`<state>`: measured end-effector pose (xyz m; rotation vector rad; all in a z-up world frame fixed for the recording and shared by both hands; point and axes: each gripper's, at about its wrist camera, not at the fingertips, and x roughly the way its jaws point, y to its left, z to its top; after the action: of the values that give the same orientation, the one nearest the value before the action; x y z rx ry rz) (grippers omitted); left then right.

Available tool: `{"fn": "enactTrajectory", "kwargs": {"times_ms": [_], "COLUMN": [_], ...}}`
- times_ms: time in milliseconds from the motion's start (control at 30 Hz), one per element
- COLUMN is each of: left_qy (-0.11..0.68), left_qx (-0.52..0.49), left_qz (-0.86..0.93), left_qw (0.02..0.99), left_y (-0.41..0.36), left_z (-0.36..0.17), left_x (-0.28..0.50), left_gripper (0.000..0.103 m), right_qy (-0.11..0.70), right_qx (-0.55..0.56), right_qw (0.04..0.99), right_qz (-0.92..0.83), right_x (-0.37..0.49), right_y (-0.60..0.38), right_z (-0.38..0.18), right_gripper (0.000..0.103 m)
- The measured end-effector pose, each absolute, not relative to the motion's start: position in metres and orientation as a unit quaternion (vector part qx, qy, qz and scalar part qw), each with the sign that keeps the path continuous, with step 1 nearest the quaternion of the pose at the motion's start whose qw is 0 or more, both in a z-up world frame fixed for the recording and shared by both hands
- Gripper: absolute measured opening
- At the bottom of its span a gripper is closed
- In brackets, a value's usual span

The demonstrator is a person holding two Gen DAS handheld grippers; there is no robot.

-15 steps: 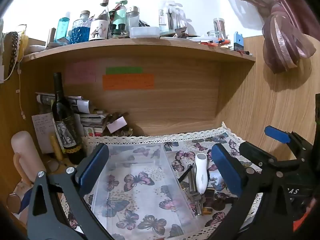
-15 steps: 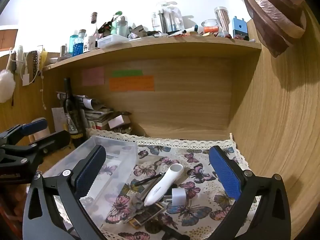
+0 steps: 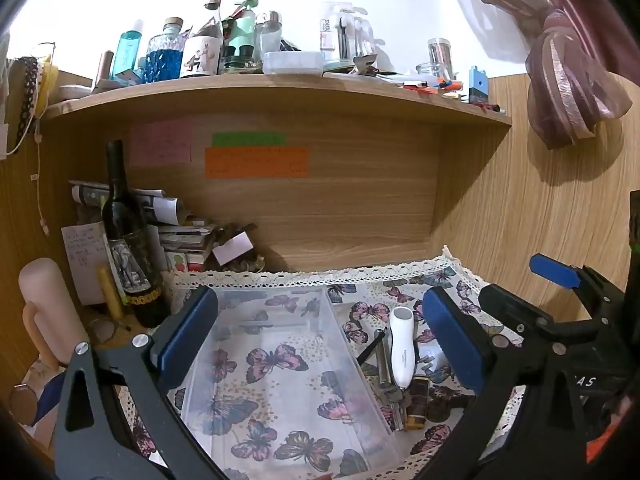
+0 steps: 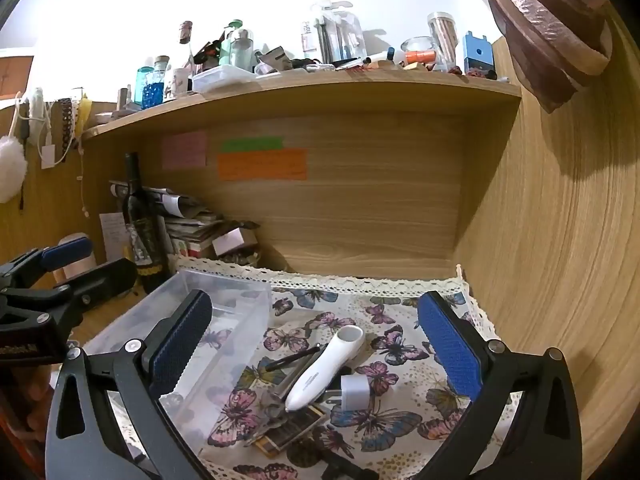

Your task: Organize rigid objects

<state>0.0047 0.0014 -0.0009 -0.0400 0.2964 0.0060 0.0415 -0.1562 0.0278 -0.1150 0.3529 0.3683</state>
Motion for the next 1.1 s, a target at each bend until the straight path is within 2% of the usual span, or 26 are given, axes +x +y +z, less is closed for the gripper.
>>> {"fn": "enactTrajectory", "kwargs": {"times_ms": [1100], "left_qy": [0.136], "left_qx": [-0.023], "left_qz": [0.007], "left_qw": [0.990], "left_y": [0.0083], "left_z": [0.0015], "left_x": [0.0022], "left_gripper": [0.103], "right_qy": [0.163], "right_qx": [-0.066], "right_qw": [0.969], "right_qz": [0.175], "right_x": [0.0405], "right_y": [-0.1555], "right_z": [0.0317], "right_gripper": [0.103]}}
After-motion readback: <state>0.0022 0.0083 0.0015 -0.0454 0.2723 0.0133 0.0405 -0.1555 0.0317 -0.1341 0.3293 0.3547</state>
